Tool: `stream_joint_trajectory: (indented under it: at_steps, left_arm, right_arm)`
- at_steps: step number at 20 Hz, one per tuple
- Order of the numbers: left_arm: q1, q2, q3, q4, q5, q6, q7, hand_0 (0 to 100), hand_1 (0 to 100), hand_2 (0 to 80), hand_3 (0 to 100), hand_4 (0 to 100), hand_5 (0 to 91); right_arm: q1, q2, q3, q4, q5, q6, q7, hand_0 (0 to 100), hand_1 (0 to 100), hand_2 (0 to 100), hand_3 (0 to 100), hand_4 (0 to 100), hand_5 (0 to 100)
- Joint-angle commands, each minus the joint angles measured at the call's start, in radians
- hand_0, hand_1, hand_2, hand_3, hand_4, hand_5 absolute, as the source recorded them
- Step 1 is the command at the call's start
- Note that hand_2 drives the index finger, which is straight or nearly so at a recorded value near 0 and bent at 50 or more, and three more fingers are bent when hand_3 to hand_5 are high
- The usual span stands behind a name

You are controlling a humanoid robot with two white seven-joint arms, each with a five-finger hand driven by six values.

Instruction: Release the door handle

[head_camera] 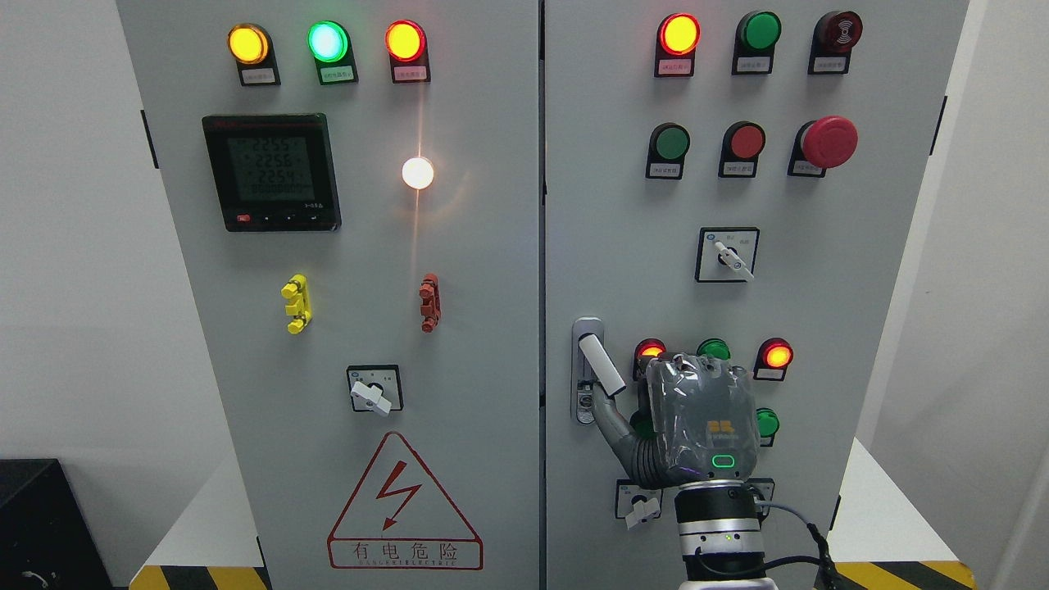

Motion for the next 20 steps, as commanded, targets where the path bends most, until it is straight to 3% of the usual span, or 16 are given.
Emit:
stream_joint_trajectory:
  at_steps: [1,20]
  left_arm:
    - [-0.028,0.0,0.0,0.029,0.001,0.0,0.001,12,56,0.0,0,0,0.0]
    - [-0.026,0.0,0.0,0.029,0.001,0.0,0.001,12,56,0.0,0,0,0.0]
  right_arm:
    - [0.005,0.0,-0.004,-0.002,0.0,-0.001,-0.001,48,40,90,100,100,100]
    - [0.005,0.0,-0.012,-0.018,-0.004,-0.001,-0.001,49,38,90,100,100,100]
